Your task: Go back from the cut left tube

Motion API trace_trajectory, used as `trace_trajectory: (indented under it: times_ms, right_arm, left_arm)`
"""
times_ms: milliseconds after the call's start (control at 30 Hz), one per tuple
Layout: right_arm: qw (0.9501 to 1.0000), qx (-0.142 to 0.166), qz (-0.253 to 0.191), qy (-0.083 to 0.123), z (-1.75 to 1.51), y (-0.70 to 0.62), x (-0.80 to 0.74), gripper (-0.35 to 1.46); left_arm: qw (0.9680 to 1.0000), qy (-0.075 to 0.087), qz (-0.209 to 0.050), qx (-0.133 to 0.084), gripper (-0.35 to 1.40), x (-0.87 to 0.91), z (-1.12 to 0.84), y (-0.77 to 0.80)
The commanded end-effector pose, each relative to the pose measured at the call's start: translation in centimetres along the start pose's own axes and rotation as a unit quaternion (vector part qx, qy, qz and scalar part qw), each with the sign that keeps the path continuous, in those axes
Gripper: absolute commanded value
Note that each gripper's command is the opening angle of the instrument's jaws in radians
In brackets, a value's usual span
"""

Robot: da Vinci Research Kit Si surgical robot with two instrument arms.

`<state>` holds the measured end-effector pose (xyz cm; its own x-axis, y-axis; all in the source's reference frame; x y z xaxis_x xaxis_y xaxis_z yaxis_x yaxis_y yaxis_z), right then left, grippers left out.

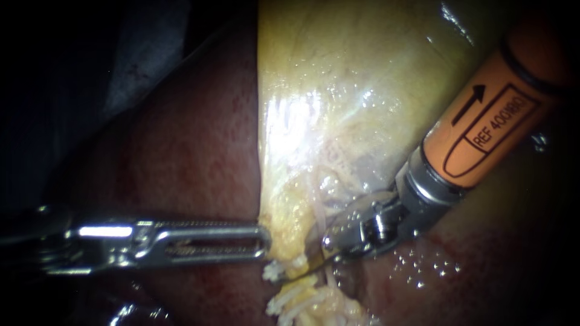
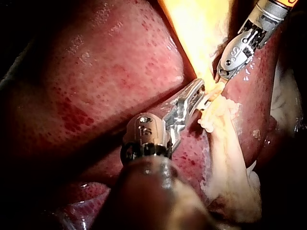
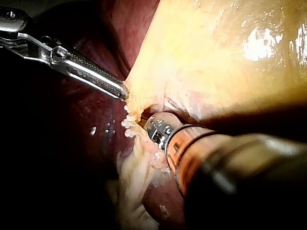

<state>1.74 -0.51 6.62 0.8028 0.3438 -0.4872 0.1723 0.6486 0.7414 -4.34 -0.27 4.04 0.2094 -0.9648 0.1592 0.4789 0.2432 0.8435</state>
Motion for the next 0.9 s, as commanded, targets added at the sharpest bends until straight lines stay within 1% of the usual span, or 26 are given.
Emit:
trace_trajectory:
  times_ms: [33,300,333,367,467,533,667,833,900]
  right_arm:
    - [1.0,0.0,0.0,0.0,0.0,-0.01,0.0,-0.35]
    - [1.0,0.0,0.0,0.0,0.01,0.01,0.01,-0.35]
    - [1.0,-0.002,0.0,0.001,0.01,0.01,0.01,-0.27]
    - [1.0,-0.003,0.003,0.002,0.01,0.02,0.0,-0.13]
    - [1.0,-0.008,-0.003,0.004,0.01,0.02,0.0,0.12]
    - [0.9999,-0.01,-0.009,0.004,0.01,0.02,0.01,0.22]
    - [0.9998,-0.011,-0.015,0.004,0.01,0.02,0.01,0.36]
    - [0.9998,-0.012,-0.018,0.005,0.01,0.02,0.01,0.44]
    - [0.9997,-0.012,-0.021,0.005,0.02,0.02,0.02,0.44]
  left_arm:
    - [1.0,0.0,-0.002,0.0,-0.35,0.0,0.0,0.0]
    - [1.0,0.0,-0.002,0.0,-0.35,0.0,0.0,0.0]
    - [1.0,0.0,-0.002,0.0,-0.35,0.0,0.0,0.0]
    - [1.0,0.0,-0.002,0.0,-0.35,0.0,0.0,0.0]
    - [1.0,0.0,-0.002,0.0,-0.35,0.0,0.0,0.0]
    - [1.0,0.0,-0.002,0.0,-0.35,0.0,-0.01,0.0]
    - [1.0,0.0,-0.002,0.0,-0.35,0.0,-0.01,0.0]
    - [1.0,0.0,-0.002,0.0,-0.35,0.0,-0.01,0.0]
    - [1.0,0.0,-0.002,0.0,-0.35,0.0,-0.01,0.0]
